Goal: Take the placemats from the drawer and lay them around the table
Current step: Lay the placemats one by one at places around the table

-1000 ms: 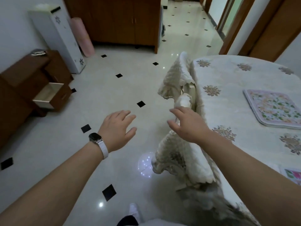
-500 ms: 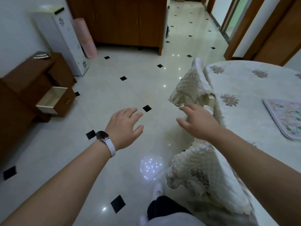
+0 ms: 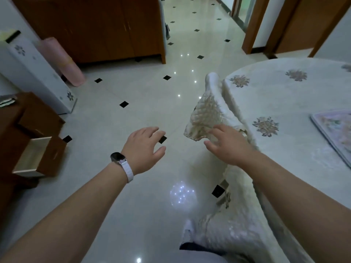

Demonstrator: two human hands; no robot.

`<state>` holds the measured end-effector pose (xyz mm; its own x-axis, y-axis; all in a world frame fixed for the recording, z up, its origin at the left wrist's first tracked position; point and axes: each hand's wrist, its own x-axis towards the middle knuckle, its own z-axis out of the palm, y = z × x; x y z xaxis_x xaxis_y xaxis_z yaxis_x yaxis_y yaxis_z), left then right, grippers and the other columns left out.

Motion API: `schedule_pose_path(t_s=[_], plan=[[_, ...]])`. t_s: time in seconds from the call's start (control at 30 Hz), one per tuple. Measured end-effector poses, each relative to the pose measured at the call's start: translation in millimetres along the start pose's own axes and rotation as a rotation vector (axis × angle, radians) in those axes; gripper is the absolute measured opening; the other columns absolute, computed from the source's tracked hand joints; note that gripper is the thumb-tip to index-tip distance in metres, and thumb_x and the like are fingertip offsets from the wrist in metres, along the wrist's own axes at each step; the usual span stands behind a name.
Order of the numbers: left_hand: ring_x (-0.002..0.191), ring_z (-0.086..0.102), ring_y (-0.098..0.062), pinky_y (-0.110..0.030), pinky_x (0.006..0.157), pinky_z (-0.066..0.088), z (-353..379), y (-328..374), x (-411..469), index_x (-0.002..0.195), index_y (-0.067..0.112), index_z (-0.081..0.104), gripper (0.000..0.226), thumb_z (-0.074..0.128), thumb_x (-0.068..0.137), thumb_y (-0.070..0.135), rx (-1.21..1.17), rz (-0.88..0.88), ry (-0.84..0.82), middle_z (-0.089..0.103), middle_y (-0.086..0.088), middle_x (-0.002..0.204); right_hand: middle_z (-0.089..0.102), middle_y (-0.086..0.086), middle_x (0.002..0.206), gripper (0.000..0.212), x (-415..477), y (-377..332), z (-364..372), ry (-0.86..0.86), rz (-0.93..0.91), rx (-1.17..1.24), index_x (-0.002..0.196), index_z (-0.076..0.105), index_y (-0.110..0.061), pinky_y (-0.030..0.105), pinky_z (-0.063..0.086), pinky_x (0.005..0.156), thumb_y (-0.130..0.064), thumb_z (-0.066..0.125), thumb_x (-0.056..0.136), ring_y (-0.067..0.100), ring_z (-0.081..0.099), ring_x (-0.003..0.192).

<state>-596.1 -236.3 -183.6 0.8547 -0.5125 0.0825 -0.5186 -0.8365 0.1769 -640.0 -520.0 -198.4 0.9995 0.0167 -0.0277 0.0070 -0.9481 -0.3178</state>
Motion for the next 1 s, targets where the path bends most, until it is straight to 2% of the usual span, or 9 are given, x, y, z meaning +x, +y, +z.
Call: schedule_pose_path(t_s=[0.13, 0.33, 0.47, 0.7, 0.83, 1.0], plan=[[0.122, 0.052, -0.029, -0.044, 0.101, 0.038, -2.3, 11.7, 69.5, 0.129, 0.017, 0.059, 0.05, 0.051, 0.086, 0.042, -0.003, 0.105, 0.021, 0.057, -0.008, 0.134, 0.054, 0.003, 0.135, 0.048, 32.1, 24.7, -18.4, 0.003, 0.062, -0.006, 0.125, 0.06, -0.016, 0.041, 0.043, 0.099, -0.051, 0.049, 0.093, 0.024, 0.048, 0.122], [0.123, 0.052, -0.029, -0.044, 0.101, 0.038, 3.6, 25.7, 151.1, 0.13, 0.019, 0.057, 0.051, 0.05, 0.087, 0.044, 0.017, 0.257, -0.011, 0.057, -0.008, 0.135, 0.047, 0.003, 0.144, 0.054, 50.5, 65.2, -37.4, 0.049, 0.166, -0.009, 0.138, 0.051, -0.02, 0.04, 0.04, 0.102, -0.051, 0.046, 0.095, 0.024, 0.045, 0.128], [0.12, 0.054, -0.03, -0.047, 0.101, 0.038, 15.0, 35.7, 205.8, 0.129, 0.019, 0.058, 0.049, 0.052, 0.086, 0.043, 0.008, 0.355, -0.03, 0.058, -0.009, 0.133, 0.049, 0.003, 0.138, 0.052, 57.8, 96.5, -39.9, 0.087, 0.303, 0.017, 0.137, 0.051, -0.021, 0.041, 0.044, 0.098, -0.051, 0.046, 0.094, 0.025, 0.048, 0.123], [0.125, 0.049, -0.027, -0.045, 0.106, 0.032, 35.9, 45.1, 320.1, 0.133, 0.022, 0.056, 0.05, 0.052, 0.088, 0.044, -0.045, 0.57, -0.059, 0.054, -0.006, 0.139, 0.047, 0.001, 0.143, 0.055, 91.5, 133.5, -44.3, 0.154, 0.552, 0.018, 0.139, 0.049, -0.02, 0.041, 0.042, 0.1, -0.052, 0.046, 0.095, 0.023, 0.047, 0.126], [0.126, 0.048, -0.026, -0.045, 0.105, 0.032, 45.5, 51.1, 386.8, 0.133, 0.021, 0.055, 0.054, 0.047, 0.086, 0.046, -0.107, 0.685, -0.099, 0.054, -0.005, 0.139, 0.045, 0.001, 0.145, 0.054, 116.1, 142.7, -47.5, 0.174, 0.704, 0.018, 0.141, 0.048, -0.02, 0.037, 0.04, 0.1, -0.049, 0.047, 0.095, 0.022, 0.047, 0.125], [0.129, 0.046, -0.025, -0.045, 0.108, 0.032, 65.8, 68.7, 452.7, 0.135, 0.023, 0.054, 0.051, 0.05, 0.09, 0.045, -0.171, 0.851, -0.179, 0.051, -0.004, 0.142, 0.041, 0.003, 0.149, 0.055, 128.8, 149.8, -56.4, 0.207, 0.893, 0.007, 0.143, 0.044, -0.02, 0.038, 0.039, 0.103, -0.049, 0.048, 0.097, 0.025, 0.043, 0.13]])
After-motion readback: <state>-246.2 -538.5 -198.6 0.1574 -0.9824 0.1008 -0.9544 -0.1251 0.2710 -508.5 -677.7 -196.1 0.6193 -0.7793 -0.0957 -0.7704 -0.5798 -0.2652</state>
